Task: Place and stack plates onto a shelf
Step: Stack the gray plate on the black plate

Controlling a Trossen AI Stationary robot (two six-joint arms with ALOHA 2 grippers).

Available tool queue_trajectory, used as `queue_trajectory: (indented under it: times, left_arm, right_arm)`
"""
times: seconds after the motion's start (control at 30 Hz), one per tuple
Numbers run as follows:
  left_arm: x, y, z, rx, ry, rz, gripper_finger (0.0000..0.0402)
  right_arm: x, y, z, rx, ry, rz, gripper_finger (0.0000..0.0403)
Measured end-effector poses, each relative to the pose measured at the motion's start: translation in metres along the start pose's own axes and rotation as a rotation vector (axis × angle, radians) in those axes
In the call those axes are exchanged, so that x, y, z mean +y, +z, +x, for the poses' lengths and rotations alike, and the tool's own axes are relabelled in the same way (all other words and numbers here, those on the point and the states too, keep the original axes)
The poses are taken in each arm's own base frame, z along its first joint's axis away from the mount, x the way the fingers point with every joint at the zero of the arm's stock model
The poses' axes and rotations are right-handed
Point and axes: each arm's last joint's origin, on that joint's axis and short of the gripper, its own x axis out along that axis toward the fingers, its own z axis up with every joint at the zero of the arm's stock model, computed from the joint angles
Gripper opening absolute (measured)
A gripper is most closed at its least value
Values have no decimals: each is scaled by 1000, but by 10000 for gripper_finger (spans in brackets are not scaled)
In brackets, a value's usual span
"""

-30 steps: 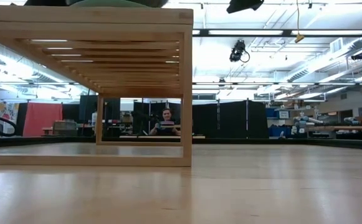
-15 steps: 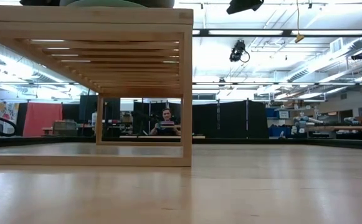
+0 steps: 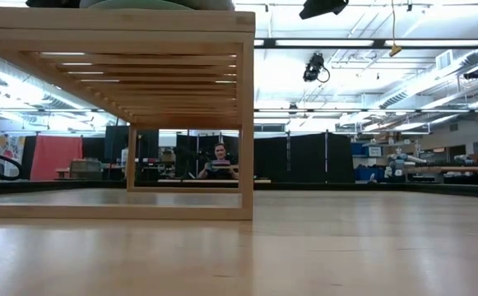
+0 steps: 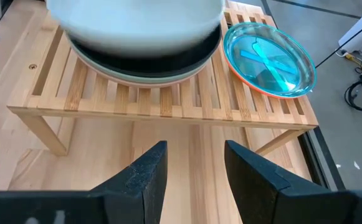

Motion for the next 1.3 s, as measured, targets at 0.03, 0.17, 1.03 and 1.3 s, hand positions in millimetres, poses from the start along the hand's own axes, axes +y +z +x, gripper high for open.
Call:
queue_trajectory:
  times: [0.03, 0.17, 1.03, 1.3]
  left_arm:
    - [0, 0, 0, 0, -2, 0, 41]
    - [0, 0, 0, -1, -3, 8, 64]
    - [2, 6, -21, -13, -114, 22, 98]
    - [2, 4, -20, 57, -110, 48, 98]
  right_arm:
    - [0, 0, 0, 0, 0, 0, 165]
    - [0, 0, 0, 0, 0, 0, 165]
    - [0, -2, 0, 18, 3, 6, 165]
    - [0, -2, 0, 22, 3, 5, 165]
